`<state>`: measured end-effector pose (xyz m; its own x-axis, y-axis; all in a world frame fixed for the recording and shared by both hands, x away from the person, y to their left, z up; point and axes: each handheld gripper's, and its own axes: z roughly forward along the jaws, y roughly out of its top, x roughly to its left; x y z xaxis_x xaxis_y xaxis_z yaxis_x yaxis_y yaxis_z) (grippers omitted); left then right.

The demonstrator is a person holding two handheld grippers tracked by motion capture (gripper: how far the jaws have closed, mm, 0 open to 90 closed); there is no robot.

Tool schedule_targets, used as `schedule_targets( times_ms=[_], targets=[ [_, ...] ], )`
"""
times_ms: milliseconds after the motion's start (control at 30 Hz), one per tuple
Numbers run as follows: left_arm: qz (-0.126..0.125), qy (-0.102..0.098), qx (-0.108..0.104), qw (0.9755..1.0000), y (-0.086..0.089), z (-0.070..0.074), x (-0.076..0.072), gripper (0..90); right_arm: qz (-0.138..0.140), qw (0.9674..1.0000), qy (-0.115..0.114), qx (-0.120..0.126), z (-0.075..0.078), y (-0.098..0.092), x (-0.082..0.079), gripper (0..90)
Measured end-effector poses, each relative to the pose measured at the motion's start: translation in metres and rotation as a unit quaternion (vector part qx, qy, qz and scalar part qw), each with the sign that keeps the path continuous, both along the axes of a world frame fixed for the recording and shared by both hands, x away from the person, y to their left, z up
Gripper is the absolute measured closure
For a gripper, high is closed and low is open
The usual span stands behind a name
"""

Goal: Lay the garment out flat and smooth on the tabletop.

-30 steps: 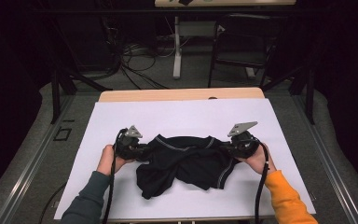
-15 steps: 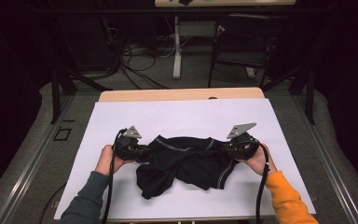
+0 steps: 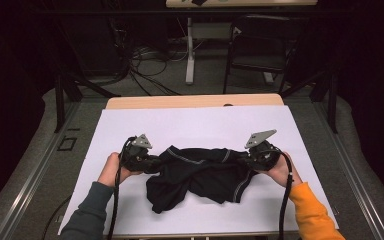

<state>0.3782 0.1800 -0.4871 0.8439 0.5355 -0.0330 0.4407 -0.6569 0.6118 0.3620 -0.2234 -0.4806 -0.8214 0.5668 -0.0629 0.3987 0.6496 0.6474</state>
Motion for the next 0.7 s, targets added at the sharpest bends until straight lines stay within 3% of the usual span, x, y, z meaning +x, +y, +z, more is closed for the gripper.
schedule_targets(
  times_ms=[333,700],
  targets=[
    [-0.033,0.001,0.015,0.9993,0.002,0.03,0.0,80.3,0.038,0.9985,-0.004,-0.038,0.027,0.002,-0.001,85.3],
    [-0.065,0.0,0.058,0.9962,-0.004,0.052,-0.001,80.3,0.069,0.9953,0.002,-0.068,0.05,0.008,0.001,85.2]
  ],
)
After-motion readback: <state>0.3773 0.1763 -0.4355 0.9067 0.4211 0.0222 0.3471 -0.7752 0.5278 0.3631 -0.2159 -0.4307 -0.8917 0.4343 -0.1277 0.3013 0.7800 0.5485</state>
